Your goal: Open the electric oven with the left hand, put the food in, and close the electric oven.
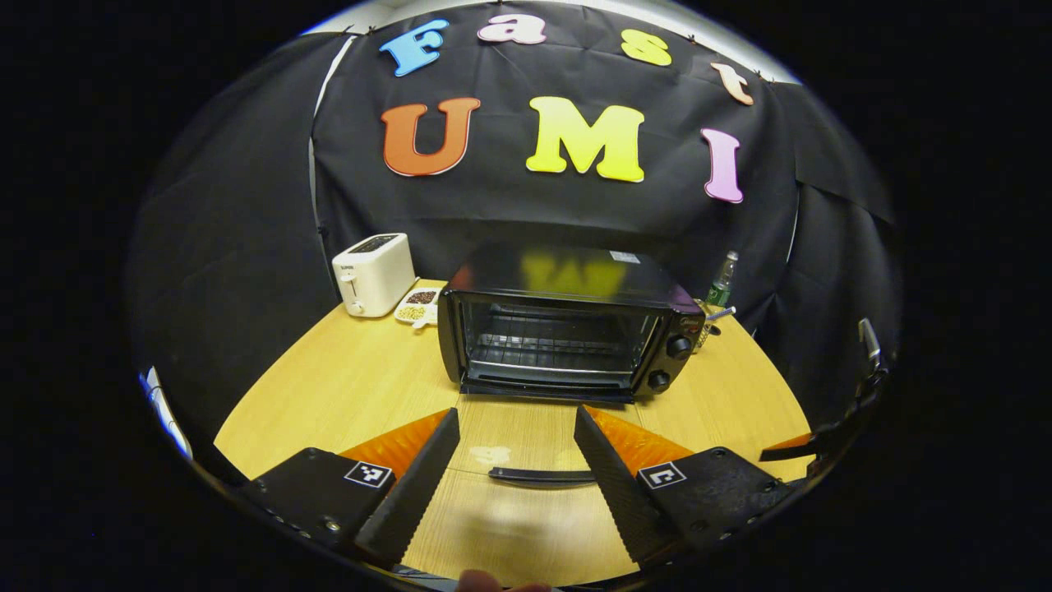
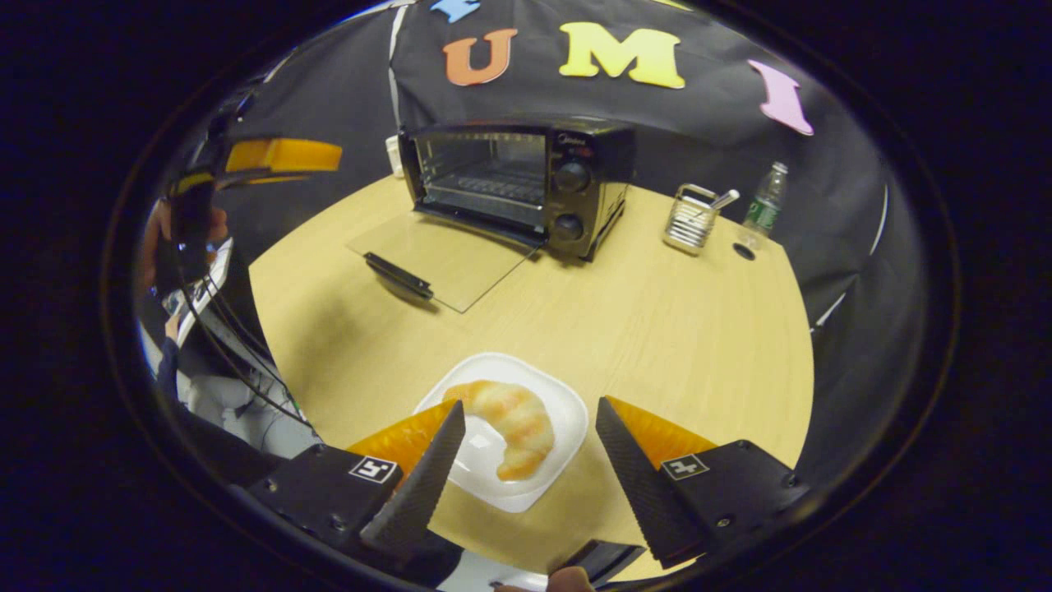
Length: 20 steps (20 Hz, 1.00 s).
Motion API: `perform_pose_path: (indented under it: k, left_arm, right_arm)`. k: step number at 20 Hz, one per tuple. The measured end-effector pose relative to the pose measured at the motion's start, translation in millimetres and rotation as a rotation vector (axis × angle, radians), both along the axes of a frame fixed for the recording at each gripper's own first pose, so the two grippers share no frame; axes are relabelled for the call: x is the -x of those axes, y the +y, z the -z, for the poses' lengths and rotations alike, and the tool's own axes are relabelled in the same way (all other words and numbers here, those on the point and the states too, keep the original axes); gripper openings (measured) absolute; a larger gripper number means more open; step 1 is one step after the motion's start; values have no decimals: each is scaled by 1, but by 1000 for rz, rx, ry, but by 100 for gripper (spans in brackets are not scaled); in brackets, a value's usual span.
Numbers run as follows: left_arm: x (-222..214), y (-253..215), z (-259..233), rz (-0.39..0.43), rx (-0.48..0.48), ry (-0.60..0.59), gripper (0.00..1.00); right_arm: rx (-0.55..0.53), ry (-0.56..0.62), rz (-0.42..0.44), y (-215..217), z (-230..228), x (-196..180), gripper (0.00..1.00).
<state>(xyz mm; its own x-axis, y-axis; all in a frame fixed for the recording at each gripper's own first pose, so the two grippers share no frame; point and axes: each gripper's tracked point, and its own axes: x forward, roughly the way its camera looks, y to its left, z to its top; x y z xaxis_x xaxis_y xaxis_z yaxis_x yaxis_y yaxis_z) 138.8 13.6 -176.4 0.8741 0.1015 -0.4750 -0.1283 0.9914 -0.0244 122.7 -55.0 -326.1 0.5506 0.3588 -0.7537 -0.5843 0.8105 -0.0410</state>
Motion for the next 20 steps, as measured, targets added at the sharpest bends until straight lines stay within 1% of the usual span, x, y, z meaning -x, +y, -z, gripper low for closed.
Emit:
perform_pose_path:
  k: [2, 4, 5, 7, 9, 13, 17, 20]
  left_arm:
    - [14, 6, -8, -29, 0, 1, 93]
    - [25, 13, -13, -76, 18, 10, 93]
    - [28, 16, -15, -104, 36, 10, 93]
    - [29, 15, -15, -136, 76, 13, 93]
    - [27, 12, -16, -134, 92, 13, 93]
    - [27, 12, -23, -81, 83, -1, 93]
    - [31, 17, -34, -4, 88, -32, 93]
    - [36, 26, -40, 47, 108, -52, 93]
  right_arm:
    - [44, 7, -77, 4, 17, -2, 99]
    - [50, 41, -110, 5, 34, -3, 96]
    - [44, 60, -107, 4, 38, -3, 96]
    - [43, 99, -87, 3, 51, -5, 87]
    - [47, 114, -63, -1, 56, -8, 78]
    - [14, 143, 36, 0, 55, -4, 61]
    - [-32, 134, 182, -1, 37, 11, 43]
    - [-114, 134, 313, 6, 15, 30, 39]
